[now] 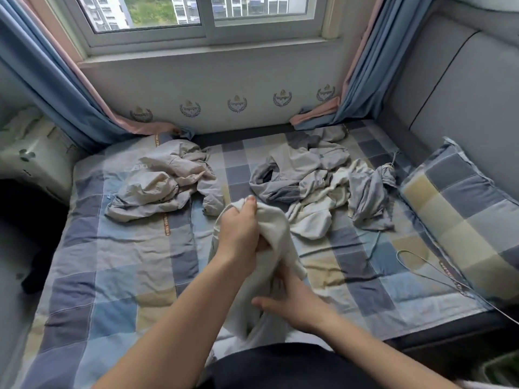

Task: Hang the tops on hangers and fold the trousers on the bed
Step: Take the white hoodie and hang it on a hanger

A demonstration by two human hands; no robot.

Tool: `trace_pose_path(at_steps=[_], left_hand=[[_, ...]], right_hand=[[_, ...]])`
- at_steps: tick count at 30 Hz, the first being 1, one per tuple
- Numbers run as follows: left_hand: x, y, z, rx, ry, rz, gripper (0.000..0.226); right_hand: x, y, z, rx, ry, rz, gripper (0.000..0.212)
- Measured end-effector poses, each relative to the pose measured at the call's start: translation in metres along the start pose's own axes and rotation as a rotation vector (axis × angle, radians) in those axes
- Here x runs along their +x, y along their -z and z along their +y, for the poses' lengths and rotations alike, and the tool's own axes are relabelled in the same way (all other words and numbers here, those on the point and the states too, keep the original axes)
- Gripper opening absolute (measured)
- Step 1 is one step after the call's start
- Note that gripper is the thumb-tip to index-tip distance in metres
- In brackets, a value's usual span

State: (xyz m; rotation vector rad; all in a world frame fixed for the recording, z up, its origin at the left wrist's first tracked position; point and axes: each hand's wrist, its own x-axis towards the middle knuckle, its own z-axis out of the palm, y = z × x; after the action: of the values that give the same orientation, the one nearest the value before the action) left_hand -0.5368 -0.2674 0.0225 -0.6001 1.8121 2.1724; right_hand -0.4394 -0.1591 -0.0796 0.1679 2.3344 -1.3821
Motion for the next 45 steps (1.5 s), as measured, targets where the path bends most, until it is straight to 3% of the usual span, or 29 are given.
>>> trace_pose_path(at_steps=[2,4,9,11,14,19,22,25,27,29,32,34,36,39,40,43,45], left_hand=[[-0.011,-0.008,0.008,-0.088,0.022,-0.007,0.028],[-0.019,-0.012,0.014,-0.138,0.034,-0.021,0.03],[-0.014,0.006,0.024,-0.167,-0.066,-0.005,0.03],[-0.002,0.021,0.029,-0.168,-0.095,0.054,0.026],[0.02,0.043,0.028,-0.165,-0.077,0.112,0.025],[0.036,0.055,0.014,-0.046,-0.022,0.081,0.021],[0.033,0.05,0.002,0.081,-0.08,-0.04,0.023],[0.021,0.039,-0.018,0.291,-0.22,-0.265,0.02],[0.011,0.029,-0.037,0.41,-0.275,-0.424,0.045],[0.004,0.02,-0.053,0.453,-0.224,-0.557,0.066],[0.001,0.012,-0.066,0.452,-0.2,-0.637,0.074],[0.006,0.006,-0.068,0.395,-0.262,-0.595,0.083],[0.013,-0.002,-0.065,0.387,-0.369,-0.521,0.078],[0.019,-0.011,-0.055,0.639,-0.489,-0.342,0.026],[0.021,-0.012,-0.052,0.71,-0.507,-0.296,0.025],[0.028,-0.01,-0.049,0.664,-0.419,-0.202,0.047],[0.032,-0.006,-0.046,0.544,-0.265,-0.145,0.042]], right_hand=[[0.011,-0.016,-0.005,-0.074,0.012,0.065,0.097],[0.025,-0.023,-0.01,-0.059,0.021,0.185,0.085],[0.05,0.006,0.002,-0.094,-0.057,0.327,0.025],[0.048,0.031,0.005,-0.049,-0.044,0.361,0.015],[0.04,0.078,-0.01,0.004,0.037,0.437,0.029],[0.033,0.135,-0.068,0.155,0.148,0.506,0.034],[0.033,0.148,-0.096,0.276,0.191,0.513,0.042],[0.033,0.152,-0.119,0.446,0.179,0.481,0.04],[0.034,0.148,-0.131,0.544,0.158,0.443,0.028],[0.034,0.144,-0.138,0.61,0.131,0.423,0.028],[0.033,0.141,-0.143,0.725,0.111,0.389,0.031],[0.032,0.139,-0.144,0.824,0.104,0.345,0.03],[0.032,0.136,-0.143,0.871,0.1,0.284,0.025],[0.03,0.134,-0.136,0.885,0.105,0.241,0.022],[0.029,0.134,-0.131,0.9,0.107,0.238,0.022],[0.018,0.135,-0.112,0.859,0.085,0.268,0.016],[0.007,0.131,-0.095,0.729,0.088,0.352,0.013]])
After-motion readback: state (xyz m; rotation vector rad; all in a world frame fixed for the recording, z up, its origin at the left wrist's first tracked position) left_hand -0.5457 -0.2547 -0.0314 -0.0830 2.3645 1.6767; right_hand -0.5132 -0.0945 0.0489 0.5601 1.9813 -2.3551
